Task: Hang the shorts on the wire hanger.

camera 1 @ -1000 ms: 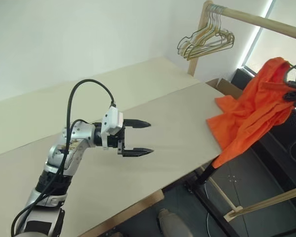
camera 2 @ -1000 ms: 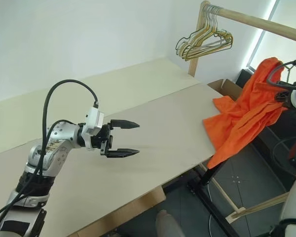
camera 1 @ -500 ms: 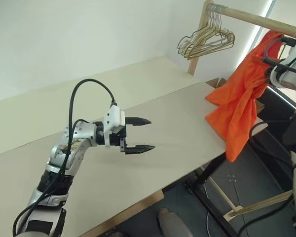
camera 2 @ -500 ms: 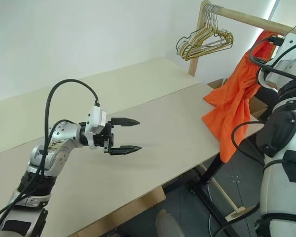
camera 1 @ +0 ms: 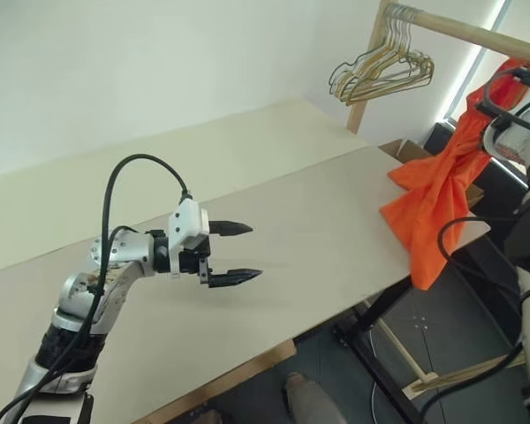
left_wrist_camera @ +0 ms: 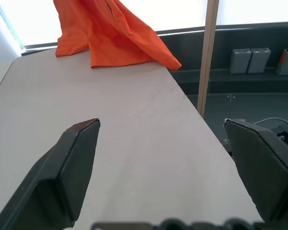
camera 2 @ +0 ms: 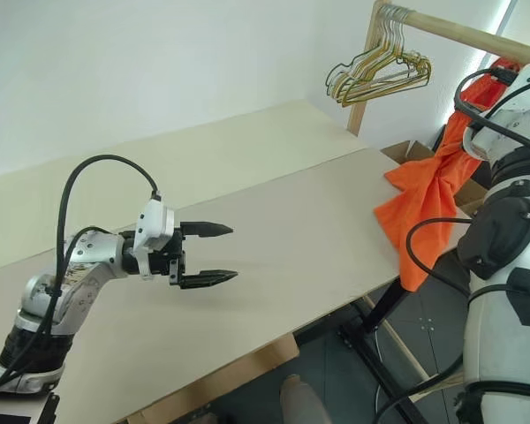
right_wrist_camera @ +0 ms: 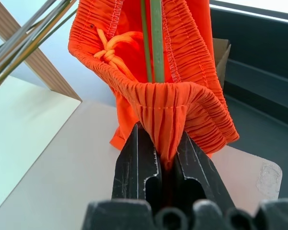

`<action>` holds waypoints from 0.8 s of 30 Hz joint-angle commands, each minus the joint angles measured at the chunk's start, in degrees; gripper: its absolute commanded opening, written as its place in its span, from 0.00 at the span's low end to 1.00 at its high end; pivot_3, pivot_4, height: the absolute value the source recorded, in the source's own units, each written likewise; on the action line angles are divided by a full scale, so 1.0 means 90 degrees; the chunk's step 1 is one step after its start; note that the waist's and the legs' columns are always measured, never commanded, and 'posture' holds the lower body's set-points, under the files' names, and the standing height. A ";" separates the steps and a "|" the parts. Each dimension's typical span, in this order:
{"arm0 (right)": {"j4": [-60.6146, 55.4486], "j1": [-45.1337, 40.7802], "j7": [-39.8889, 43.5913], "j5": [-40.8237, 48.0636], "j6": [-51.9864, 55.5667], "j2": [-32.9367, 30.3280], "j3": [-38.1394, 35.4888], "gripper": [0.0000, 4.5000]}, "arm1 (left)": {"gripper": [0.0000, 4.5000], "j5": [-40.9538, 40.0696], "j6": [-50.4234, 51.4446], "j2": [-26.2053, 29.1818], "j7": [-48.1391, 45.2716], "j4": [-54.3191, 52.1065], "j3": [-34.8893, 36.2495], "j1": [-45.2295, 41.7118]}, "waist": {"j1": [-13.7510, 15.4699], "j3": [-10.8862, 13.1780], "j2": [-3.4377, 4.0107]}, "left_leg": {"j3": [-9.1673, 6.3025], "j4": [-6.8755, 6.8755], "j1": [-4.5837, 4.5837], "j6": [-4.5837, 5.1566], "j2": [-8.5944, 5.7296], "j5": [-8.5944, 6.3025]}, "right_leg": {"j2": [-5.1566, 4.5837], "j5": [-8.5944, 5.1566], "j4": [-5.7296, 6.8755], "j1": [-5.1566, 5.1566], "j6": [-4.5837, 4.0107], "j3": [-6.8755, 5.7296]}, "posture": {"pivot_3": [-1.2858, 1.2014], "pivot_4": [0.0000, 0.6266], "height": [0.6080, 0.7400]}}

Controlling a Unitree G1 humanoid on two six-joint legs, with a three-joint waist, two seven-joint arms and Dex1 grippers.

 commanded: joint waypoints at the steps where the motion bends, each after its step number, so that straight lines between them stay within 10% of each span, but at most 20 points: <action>1: -0.0194 -0.0097 -0.0178 0.0067 -0.0313 -0.0062 -0.0112 0.00 | 1.00 -0.0083 0.0155 0.0087 0.0109 -0.0241 0.0069 -0.0113 | 0.0057 0.0069 0.0000 | 0.0001 -0.0001 -0.0001 0.0000 0.0000 0.0000 | 0.0000 0.0000 0.0000 -0.0002 0.0000 0.0001 | 0.47 0.26 1.00; 24: -0.0154 0.0064 -0.1132 -0.0564 -0.1272 0.0049 0.0291 0.00 | 1.00 -0.0065 0.0309 0.0147 0.0610 -0.0880 0.0121 0.0360 | 0.0811 0.0221 0.0006 | -0.0002 0.0000 -0.0036 0.0030 0.0009 -0.0019 | -0.0007 0.0004 -0.0016 -0.0040 0.0002 -0.0021 | 0.50 0.19 1.00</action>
